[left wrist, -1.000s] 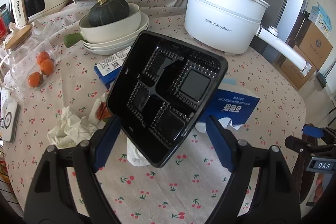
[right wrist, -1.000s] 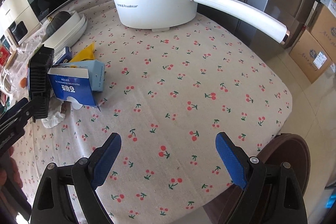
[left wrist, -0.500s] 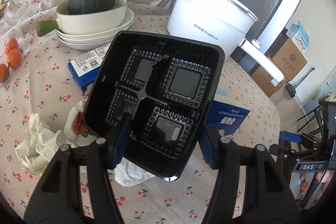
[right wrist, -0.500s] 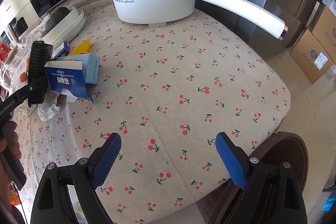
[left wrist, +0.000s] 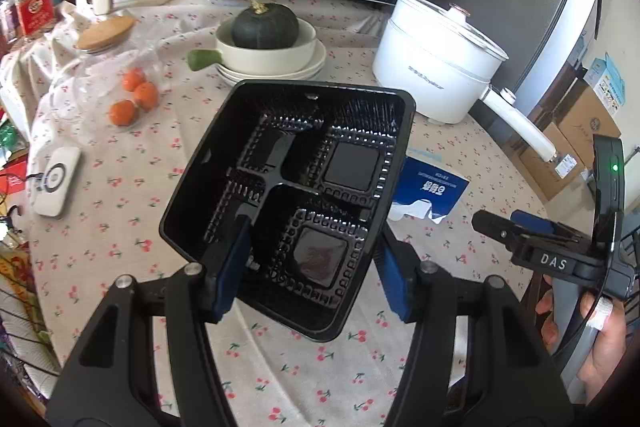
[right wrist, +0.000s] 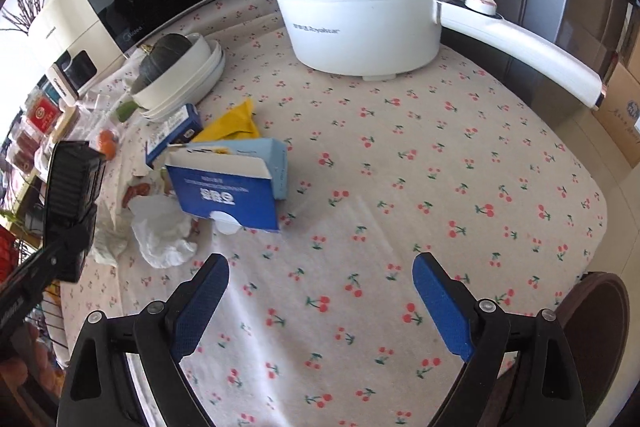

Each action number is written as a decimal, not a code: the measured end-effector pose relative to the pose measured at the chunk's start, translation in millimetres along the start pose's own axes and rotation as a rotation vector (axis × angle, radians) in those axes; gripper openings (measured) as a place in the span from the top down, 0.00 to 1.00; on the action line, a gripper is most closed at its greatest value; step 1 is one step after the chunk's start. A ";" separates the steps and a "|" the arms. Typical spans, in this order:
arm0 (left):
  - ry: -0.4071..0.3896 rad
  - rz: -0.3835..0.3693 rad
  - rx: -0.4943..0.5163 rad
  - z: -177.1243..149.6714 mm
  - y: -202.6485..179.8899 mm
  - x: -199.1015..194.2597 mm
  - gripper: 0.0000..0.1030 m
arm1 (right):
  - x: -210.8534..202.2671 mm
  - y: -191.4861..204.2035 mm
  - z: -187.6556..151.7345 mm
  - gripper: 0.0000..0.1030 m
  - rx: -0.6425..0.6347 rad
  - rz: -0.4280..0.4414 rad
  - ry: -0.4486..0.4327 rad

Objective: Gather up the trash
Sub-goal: 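Grasp the blue-white biscuit box with the right tool while the left holds the tray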

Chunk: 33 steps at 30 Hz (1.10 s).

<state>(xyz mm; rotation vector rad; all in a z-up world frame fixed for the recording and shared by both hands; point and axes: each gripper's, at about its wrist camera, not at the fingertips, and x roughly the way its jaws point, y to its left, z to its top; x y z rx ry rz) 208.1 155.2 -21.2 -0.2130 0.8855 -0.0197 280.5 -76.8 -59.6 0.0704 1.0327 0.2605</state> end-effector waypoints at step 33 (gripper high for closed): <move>-0.002 0.020 -0.054 -4.1 30.2 -21.5 0.41 | 57.7 46.3 23.8 0.13 0.039 0.022 -0.050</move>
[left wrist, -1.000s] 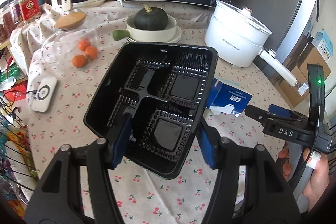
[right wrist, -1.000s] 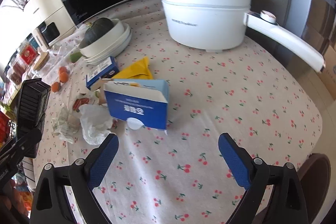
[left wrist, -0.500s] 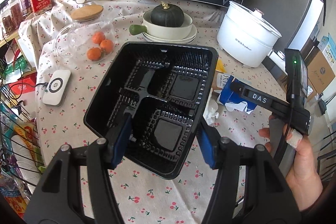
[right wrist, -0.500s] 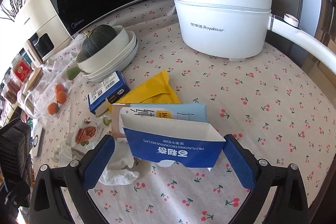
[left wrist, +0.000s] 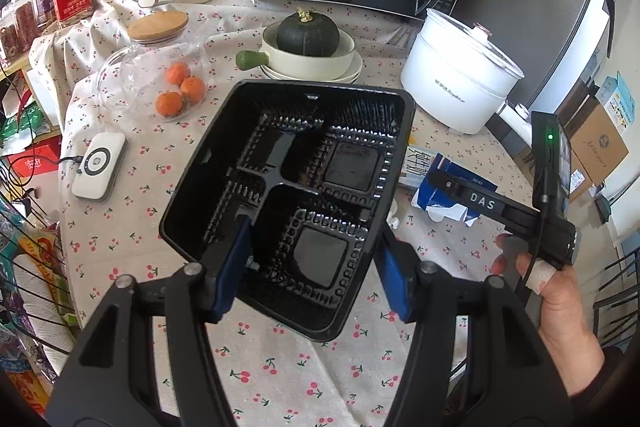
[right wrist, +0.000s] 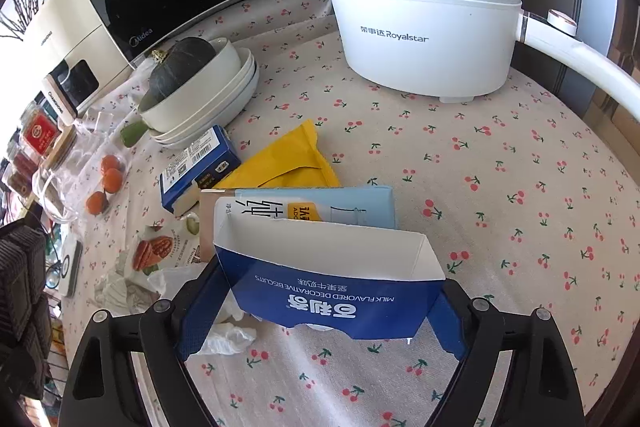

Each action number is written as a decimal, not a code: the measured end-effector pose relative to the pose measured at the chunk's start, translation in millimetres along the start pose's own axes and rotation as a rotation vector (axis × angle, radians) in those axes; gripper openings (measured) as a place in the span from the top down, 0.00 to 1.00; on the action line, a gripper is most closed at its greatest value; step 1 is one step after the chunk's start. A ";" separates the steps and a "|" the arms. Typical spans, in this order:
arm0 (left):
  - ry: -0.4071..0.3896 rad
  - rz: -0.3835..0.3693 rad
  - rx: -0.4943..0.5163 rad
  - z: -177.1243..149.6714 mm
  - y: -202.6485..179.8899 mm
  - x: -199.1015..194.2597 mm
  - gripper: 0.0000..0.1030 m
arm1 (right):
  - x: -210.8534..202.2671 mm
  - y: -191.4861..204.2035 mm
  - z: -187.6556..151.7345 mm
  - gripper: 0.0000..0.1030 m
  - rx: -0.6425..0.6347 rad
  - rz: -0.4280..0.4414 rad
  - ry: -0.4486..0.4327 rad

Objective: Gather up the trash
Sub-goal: 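Grasp the blue-white biscuit box with the right tool while the left holds the tray, then carry the black tray and biscuit box over the brown bin with both tools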

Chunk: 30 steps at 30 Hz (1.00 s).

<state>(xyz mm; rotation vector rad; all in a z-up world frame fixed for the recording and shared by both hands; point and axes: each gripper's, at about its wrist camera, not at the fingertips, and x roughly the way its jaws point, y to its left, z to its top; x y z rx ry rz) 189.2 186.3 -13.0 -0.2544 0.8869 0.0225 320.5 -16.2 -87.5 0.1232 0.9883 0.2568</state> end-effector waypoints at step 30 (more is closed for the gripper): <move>0.067 -0.189 0.247 -39.8 -115.1 -5.1 0.41 | -181.8 -136.3 -56.8 0.12 0.061 -0.057 -0.011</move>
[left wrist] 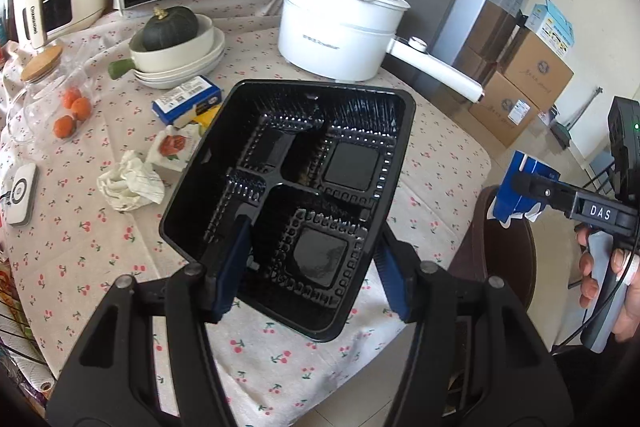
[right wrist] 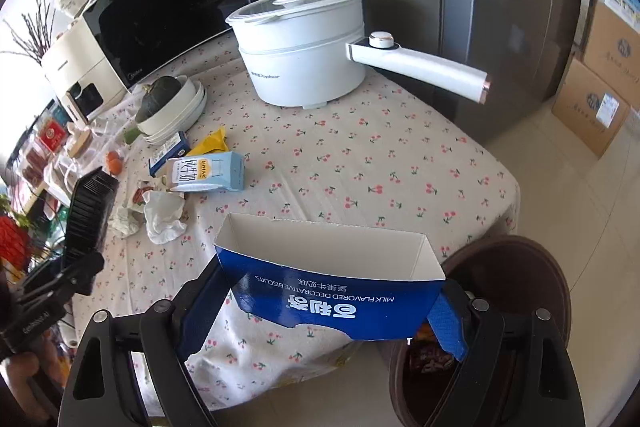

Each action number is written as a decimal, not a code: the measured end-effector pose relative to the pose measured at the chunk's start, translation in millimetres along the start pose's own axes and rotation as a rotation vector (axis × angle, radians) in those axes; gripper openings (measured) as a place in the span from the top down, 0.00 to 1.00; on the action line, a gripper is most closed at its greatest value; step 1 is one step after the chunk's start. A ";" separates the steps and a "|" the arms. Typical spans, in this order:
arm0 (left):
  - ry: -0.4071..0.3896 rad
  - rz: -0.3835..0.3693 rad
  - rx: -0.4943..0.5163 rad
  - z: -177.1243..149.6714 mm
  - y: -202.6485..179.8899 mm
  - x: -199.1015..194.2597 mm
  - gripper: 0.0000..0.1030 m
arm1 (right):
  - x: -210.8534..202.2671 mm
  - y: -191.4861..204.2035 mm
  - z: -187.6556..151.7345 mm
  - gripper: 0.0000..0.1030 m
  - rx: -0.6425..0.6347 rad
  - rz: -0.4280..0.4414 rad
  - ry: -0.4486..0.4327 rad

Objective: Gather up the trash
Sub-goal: 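Carry the black tray and biscuit box over the brown bin with both tools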

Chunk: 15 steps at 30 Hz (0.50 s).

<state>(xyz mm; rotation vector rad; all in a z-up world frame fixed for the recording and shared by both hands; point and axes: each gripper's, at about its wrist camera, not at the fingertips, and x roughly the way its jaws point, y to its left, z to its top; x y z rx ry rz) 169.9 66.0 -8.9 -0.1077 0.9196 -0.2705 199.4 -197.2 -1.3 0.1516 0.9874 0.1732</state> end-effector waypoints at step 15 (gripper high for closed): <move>0.106 -0.126 0.170 -16.2 -125.0 38.9 0.41 | -26.1 -136.0 -53.5 0.12 0.107 -0.093 0.068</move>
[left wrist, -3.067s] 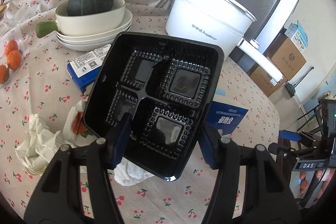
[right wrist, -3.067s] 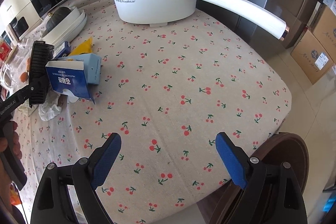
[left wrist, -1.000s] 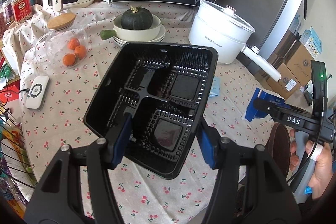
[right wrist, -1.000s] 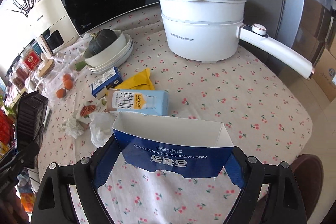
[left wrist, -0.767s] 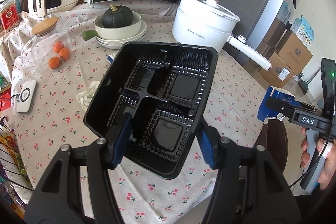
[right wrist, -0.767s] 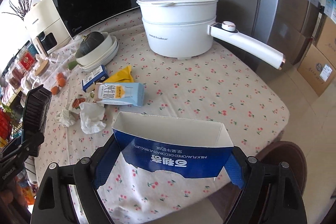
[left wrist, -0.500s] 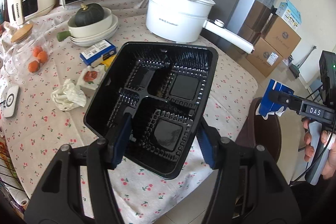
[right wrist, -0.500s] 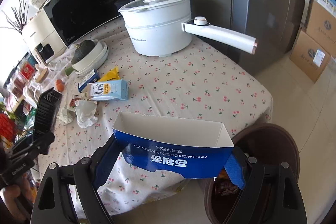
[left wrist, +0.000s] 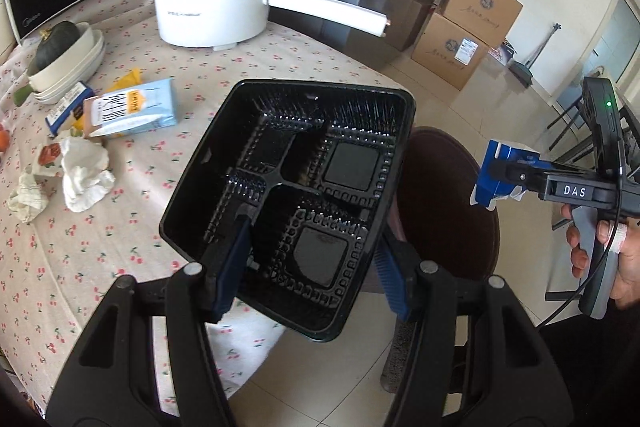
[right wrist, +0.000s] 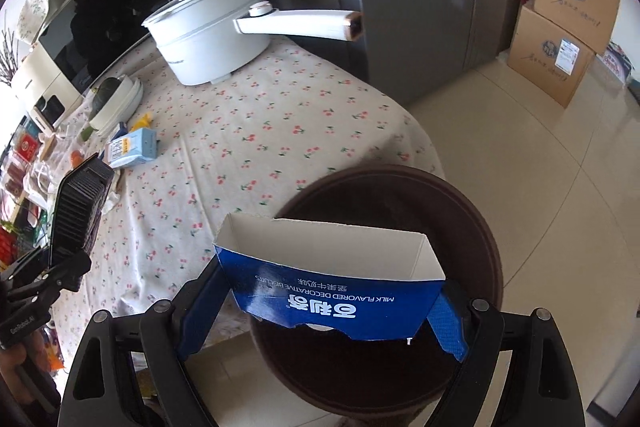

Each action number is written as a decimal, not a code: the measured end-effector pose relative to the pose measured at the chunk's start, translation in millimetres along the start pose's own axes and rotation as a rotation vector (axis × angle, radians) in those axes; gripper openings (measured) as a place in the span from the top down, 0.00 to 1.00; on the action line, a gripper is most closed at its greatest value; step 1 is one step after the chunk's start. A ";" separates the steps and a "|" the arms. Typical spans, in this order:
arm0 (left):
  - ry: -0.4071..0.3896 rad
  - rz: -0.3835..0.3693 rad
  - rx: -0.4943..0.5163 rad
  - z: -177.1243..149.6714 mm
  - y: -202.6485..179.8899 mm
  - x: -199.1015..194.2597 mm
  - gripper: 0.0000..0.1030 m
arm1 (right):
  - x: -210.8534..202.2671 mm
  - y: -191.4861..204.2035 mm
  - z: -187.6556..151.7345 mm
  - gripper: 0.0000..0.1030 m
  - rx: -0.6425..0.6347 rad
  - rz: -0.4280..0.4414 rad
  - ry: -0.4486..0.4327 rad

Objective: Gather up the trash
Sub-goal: 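Carry the black tray and biscuit box over the brown bin with both tools, then open both tools to drop the tray and box into the bin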

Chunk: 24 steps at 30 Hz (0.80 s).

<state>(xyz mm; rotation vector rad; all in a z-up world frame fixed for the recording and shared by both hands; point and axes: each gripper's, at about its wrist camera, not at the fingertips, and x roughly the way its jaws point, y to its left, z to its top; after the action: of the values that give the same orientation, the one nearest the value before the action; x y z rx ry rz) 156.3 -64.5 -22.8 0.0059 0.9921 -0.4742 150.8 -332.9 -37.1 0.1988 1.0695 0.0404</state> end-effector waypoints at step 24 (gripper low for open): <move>0.049 -0.086 0.251 -11.4 -145.7 90.6 0.30 | -15.9 -160.6 -59.0 0.12 0.212 -0.014 0.028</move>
<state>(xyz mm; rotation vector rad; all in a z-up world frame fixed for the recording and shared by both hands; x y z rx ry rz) 131.9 -227.5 -71.8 0.2016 0.9777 -0.6780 81.4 -484.1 -79.8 0.3833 1.1029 -0.0836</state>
